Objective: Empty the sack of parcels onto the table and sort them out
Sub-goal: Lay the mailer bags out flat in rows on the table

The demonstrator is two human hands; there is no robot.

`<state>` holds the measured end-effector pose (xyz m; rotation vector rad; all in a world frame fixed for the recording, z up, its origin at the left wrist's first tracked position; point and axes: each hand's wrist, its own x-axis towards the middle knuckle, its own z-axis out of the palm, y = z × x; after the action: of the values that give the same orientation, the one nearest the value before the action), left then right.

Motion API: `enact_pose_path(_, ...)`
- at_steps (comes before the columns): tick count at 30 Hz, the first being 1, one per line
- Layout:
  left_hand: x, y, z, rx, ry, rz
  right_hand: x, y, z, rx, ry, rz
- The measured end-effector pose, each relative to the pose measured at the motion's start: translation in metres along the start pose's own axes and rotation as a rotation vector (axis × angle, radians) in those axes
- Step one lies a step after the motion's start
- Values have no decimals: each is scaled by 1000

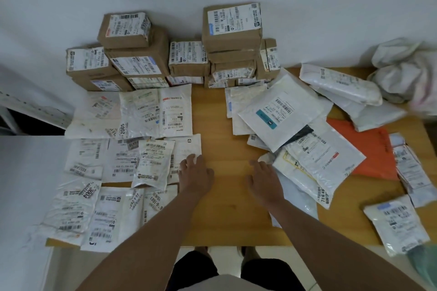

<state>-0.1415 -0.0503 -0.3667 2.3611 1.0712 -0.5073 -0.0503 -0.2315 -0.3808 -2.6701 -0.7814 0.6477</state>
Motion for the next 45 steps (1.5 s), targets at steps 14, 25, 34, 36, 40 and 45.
enact_pose_path(14, -3, 17, 3, -8, 103, 70, -10, 7, 6, -37, 251, -48)
enact_pose_path(25, -32, 118, 70, -534, -573, 53, -65, 70, 12, 123, 180, 548)
enact_pose_path(34, -25, 102, 65, -353, -358, -33, -57, 71, 9, -159, 258, 265)
enact_pose_path(36, -20, 92, 58, -365, -264, -115, -47, 78, 5, -197, 240, 267)
enact_pose_path(40, -23, 87, 42, -637, -325, -225, -27, 82, 1, -202, 65, 260)
enact_pose_path(45, -42, 96, 29, -1043, -525, -269, -20, 57, -6, 39, -55, 222)
